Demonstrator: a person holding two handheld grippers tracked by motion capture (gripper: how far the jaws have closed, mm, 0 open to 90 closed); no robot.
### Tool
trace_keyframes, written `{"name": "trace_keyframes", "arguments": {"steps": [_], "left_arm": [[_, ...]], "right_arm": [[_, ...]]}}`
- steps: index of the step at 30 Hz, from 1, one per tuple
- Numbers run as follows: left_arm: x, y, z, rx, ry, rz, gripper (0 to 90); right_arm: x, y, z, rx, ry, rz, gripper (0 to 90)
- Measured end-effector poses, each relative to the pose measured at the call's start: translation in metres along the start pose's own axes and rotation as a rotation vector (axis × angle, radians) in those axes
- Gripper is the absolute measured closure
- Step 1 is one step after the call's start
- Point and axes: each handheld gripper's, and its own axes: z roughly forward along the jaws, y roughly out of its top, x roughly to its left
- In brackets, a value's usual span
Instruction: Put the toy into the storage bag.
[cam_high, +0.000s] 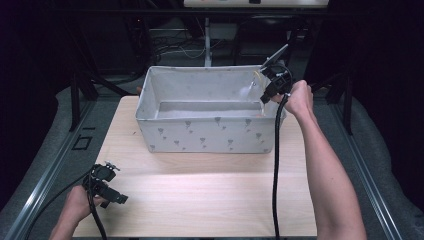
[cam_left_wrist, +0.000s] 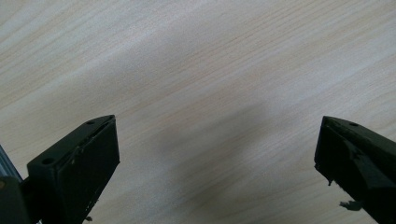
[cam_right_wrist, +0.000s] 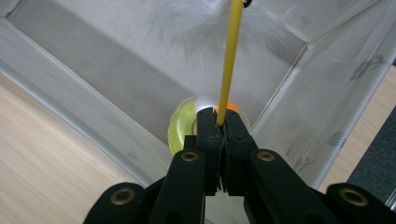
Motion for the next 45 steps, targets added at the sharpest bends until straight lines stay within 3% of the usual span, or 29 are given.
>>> {"name": "trace_keyframes", "arguments": {"steps": [27, 37, 45], "left_arm": [[-0.001, 0.0, 0.0, 0.005, 0.002, 0.006, 0.1], [0.0, -0.001, 0.0, 0.003, 0.003, 0.005, 0.1], [0.0, 0.0, 0.0, 0.004, -0.003, 0.005, 0.1]], "right_arm": [[-0.001, -0.021, 0.042, 0.078, 0.014, 0.031, 87.9], [-0.003, -0.022, 0.044, 0.085, 0.018, 0.039, 87.8], [-0.005, -0.021, 0.033, 0.048, 0.025, 0.048, 81.8]]}}
